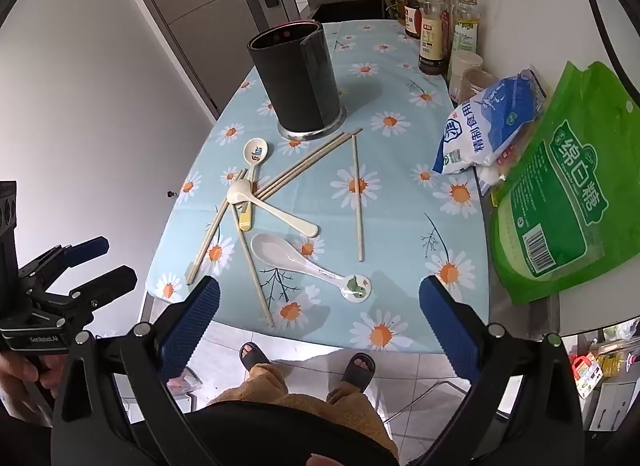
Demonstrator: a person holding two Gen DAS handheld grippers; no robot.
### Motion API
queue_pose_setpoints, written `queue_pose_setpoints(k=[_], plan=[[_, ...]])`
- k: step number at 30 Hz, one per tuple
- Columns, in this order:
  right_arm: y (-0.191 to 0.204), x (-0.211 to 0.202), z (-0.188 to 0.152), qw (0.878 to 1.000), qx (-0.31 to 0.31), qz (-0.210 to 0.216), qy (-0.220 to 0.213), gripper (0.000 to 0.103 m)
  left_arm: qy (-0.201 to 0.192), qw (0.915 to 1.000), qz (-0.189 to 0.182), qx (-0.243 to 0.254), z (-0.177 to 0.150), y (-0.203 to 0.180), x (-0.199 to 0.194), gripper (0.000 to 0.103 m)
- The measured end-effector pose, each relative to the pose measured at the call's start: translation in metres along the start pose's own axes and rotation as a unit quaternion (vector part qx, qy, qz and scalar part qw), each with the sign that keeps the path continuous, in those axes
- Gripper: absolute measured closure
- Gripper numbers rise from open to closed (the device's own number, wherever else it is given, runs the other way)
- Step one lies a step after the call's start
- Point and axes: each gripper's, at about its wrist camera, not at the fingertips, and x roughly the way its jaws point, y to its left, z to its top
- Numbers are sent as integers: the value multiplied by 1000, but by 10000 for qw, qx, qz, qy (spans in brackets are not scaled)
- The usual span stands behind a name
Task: Organize utensils
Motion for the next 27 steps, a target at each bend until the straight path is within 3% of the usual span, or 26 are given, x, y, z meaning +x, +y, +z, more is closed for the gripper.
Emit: queue_pose_setpoints(k=[27], plan=[[6, -4, -3, 10000, 9, 46, 46, 4, 66, 10000, -20, 32, -7, -4, -4, 6]])
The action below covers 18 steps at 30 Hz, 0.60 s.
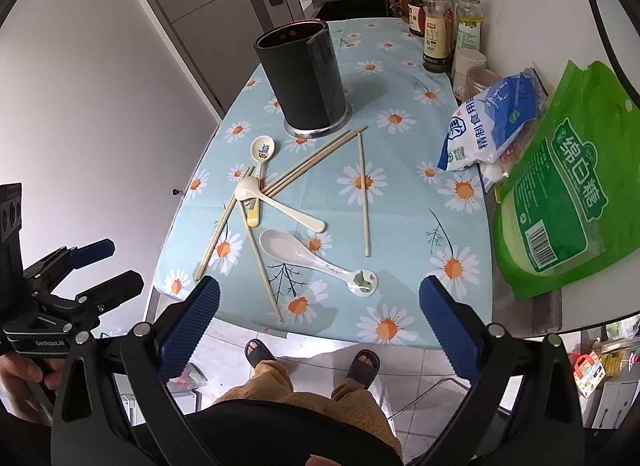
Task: Organize utensils
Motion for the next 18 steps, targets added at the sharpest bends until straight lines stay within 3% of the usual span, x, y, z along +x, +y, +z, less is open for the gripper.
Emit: queue_pose_setpoints(k=[18], plan=[[2, 2, 1, 10000, -40, 47, 42, 4, 49, 10000, 4, -2, -2, -1, 1, 6]])
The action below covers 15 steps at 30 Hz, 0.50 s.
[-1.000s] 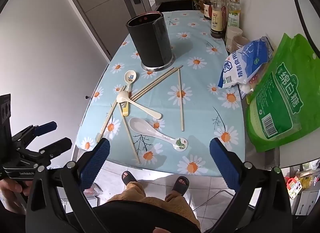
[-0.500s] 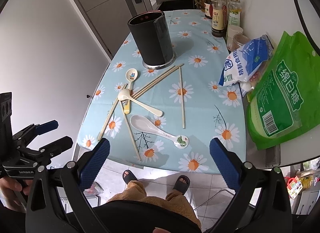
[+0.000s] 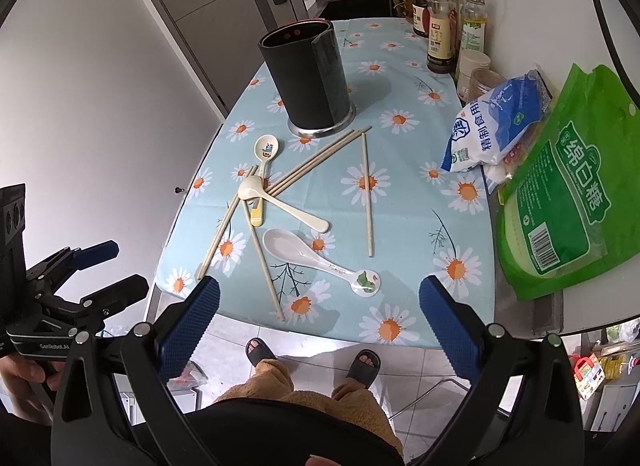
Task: Organize utensils
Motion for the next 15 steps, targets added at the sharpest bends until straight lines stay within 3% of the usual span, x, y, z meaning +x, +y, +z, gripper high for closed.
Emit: queue_pose_setpoints(k=[15], plan=[[-1, 1, -1, 10000, 19, -3, 32, 4, 24, 10000, -37, 15, -1, -1, 1, 6]])
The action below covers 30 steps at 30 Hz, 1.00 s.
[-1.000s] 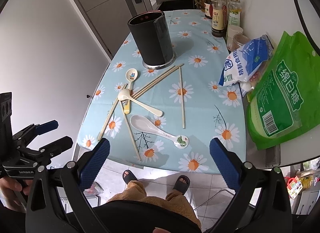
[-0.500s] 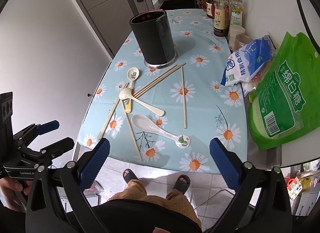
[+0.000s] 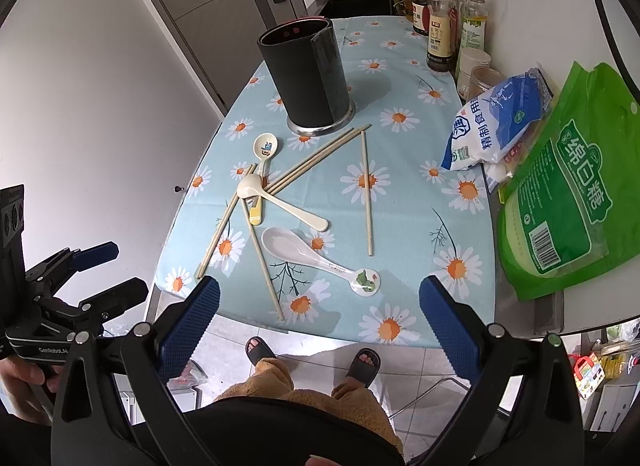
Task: Organize utensils
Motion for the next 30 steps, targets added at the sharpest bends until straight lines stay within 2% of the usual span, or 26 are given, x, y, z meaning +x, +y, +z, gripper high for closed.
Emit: queue_pose_setpoints(k=[30], plan=[[-5, 19, 8, 9999, 10, 43, 158, 4, 141, 9999, -35, -32, 13, 10, 9, 6]])
